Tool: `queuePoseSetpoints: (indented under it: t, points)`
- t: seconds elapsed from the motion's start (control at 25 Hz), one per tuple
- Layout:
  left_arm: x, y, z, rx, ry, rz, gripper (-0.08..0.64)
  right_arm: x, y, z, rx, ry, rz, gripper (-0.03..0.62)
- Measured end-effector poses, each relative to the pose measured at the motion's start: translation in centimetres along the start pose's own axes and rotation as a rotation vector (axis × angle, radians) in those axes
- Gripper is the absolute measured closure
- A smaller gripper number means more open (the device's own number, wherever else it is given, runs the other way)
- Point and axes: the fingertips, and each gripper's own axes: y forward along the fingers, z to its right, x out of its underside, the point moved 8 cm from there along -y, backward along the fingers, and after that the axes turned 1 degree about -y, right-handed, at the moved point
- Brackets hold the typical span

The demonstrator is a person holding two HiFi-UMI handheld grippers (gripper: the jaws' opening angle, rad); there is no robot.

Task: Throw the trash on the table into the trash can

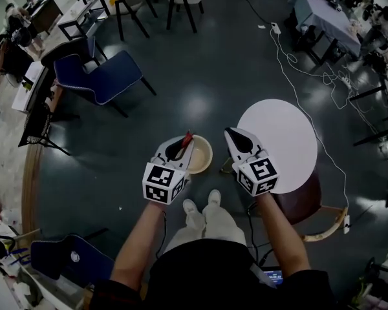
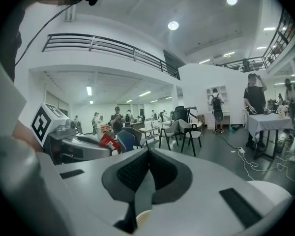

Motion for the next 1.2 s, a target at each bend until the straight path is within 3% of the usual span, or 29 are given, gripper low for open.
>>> queuePoseSetpoints:
  t: [0.52,1.2]
  points:
    - [3.6,5.5,-4.0,-0.046,-0.072,-0.063,0.517,4.5,5.6,3.5,-0.031,0.069,-0.073,0.574]
    - [13.2,9.8,-7.5,-0.084,-0.163,-0.183,0.517,13.6,10.4,4.2,-0.062,0.161,-0.176,0.574]
